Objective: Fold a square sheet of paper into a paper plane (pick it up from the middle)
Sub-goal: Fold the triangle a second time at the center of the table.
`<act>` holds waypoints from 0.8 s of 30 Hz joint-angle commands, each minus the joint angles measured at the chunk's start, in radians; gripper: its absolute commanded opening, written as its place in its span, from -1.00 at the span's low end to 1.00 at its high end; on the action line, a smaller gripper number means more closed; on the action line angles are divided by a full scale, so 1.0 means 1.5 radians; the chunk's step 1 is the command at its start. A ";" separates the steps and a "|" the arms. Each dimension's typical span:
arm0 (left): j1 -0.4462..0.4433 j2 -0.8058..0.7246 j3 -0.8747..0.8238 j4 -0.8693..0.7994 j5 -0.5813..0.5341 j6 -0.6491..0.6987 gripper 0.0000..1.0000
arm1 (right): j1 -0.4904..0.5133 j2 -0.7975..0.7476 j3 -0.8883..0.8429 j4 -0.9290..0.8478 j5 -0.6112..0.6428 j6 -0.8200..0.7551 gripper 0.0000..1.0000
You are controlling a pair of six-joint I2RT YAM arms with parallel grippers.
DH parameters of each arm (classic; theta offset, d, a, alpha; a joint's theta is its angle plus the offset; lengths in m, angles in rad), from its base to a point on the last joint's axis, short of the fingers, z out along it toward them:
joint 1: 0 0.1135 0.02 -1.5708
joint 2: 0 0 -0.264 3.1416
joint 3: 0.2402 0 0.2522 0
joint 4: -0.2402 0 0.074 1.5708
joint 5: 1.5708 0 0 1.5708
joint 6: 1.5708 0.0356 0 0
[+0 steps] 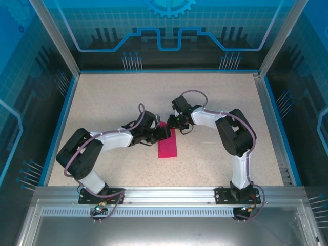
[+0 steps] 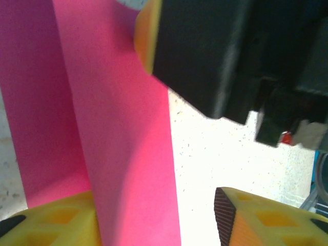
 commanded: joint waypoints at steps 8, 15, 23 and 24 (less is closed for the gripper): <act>0.000 -0.047 -0.093 0.028 0.053 -0.063 -0.61 | -0.001 0.029 -0.023 -0.058 -0.021 0.021 -0.41; 0.007 -0.063 -0.078 -0.016 0.041 -0.022 -0.92 | -0.018 -0.059 -0.049 -0.010 -0.039 0.007 -0.42; 0.029 -0.038 0.004 -0.111 0.064 0.101 -0.95 | -0.039 -0.202 -0.147 0.031 -0.076 -0.044 -0.40; 0.030 -0.032 0.015 -0.120 0.071 0.115 -0.95 | -0.038 -0.206 -0.156 0.032 -0.088 -0.050 -0.42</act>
